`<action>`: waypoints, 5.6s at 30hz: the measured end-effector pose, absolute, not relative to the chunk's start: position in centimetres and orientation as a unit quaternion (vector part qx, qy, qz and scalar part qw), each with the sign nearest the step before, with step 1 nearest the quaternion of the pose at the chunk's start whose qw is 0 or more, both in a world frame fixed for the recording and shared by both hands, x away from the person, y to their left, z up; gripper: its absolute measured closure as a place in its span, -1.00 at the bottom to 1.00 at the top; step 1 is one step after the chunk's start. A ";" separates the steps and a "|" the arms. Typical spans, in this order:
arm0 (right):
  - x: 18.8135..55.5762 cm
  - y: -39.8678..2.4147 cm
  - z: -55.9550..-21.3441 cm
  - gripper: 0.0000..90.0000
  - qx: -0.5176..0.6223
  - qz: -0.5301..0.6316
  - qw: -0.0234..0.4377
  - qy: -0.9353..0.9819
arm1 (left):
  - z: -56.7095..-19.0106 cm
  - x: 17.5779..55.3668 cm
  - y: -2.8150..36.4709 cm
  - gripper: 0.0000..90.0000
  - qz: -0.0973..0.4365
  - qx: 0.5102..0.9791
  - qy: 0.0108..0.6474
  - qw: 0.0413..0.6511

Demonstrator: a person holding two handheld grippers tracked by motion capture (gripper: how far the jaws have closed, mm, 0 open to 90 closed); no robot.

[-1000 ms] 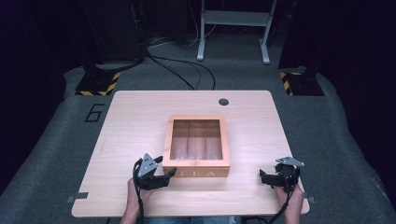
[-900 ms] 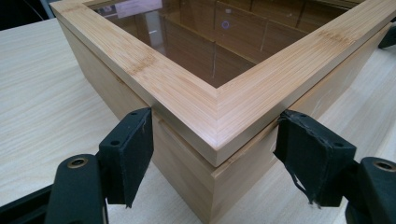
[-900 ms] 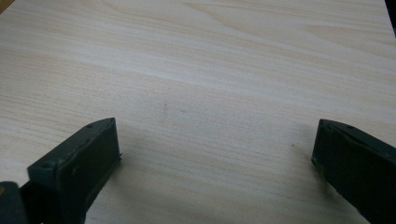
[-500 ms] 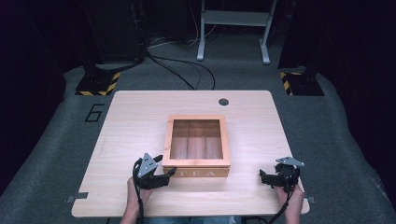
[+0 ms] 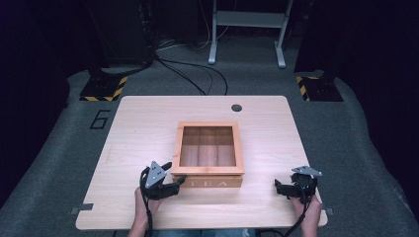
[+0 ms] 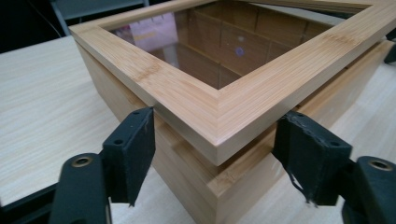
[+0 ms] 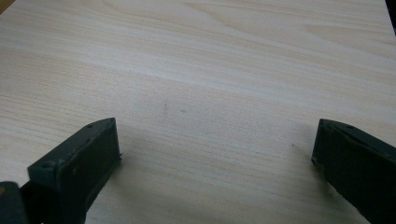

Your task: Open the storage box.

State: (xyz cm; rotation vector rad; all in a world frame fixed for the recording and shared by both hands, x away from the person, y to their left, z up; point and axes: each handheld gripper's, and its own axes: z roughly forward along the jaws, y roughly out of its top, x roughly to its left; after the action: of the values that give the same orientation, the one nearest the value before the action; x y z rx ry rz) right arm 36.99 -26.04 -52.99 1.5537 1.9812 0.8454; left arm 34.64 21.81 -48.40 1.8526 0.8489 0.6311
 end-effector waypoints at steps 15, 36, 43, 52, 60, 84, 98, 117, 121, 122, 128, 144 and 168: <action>37.0 -26.0 -53.0 -0.99 0.568 0.309 0.240 0.724 | -47.8 35.7 21.7 -0.25 0.296 0.738 0.361 0.487; 37.0 -26.1 -53.0 -0.99 0.568 0.309 0.240 0.724 | -46.0 37.0 21.4 -0.17 0.320 0.722 0.348 0.506; 37.0 -26.0 -53.0 -0.99 0.568 0.309 0.240 0.724 | -44.2 37.9 21.4 -0.11 0.325 0.713 0.352 0.512; 37.0 -26.1 -53.0 -0.99 0.568 0.309 0.240 0.724 | -42.1 39.1 21.6 0.12 0.330 0.702 0.361 0.518; 37.0 -26.1 -53.0 -0.99 0.568 0.309 0.240 0.724 | -40.6 39.8 21.9 0.26 0.326 0.699 0.369 0.519; 37.0 -26.0 -53.0 -0.99 0.570 0.309 0.239 0.723 | -36.2 43.1 22.3 0.31 0.280 0.724 0.384 0.500; 37.0 -26.0 -53.0 -0.99 0.570 0.309 0.239 0.723 | -34.5 45.1 22.5 0.36 0.265 0.731 0.388 0.495; 37.0 -26.1 -53.0 -0.99 0.568 0.308 0.238 0.725 | -33.7 46.5 22.6 0.38 0.263 0.736 0.384 0.492; 37.0 -26.1 -53.0 -0.99 0.568 0.308 0.238 0.725 | -33.6 46.6 22.6 0.38 0.262 0.735 0.386 0.492; 37.0 -26.1 -53.0 -0.99 0.568 0.308 0.238 0.725 | -33.6 46.6 22.6 0.38 0.262 0.735 0.386 0.492; 37.0 -26.1 -53.0 -0.99 0.568 0.308 0.238 0.725 | -33.6 46.6 22.5 0.38 0.263 0.735 0.385 0.492; 37.0 -26.1 -53.0 -0.99 0.568 0.308 0.238 0.725 | -33.6 46.6 22.6 0.38 0.261 0.737 0.384 0.492; 37.0 -26.1 -53.0 -0.99 0.568 0.309 0.239 0.725 | -33.6 46.5 22.7 0.38 0.259 0.737 0.384 0.492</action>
State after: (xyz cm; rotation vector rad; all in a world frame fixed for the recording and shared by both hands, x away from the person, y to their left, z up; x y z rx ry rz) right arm 37.00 -26.07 -52.98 1.5545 1.9850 0.8475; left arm 46.54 22.66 -33.62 1.7879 0.9317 0.6288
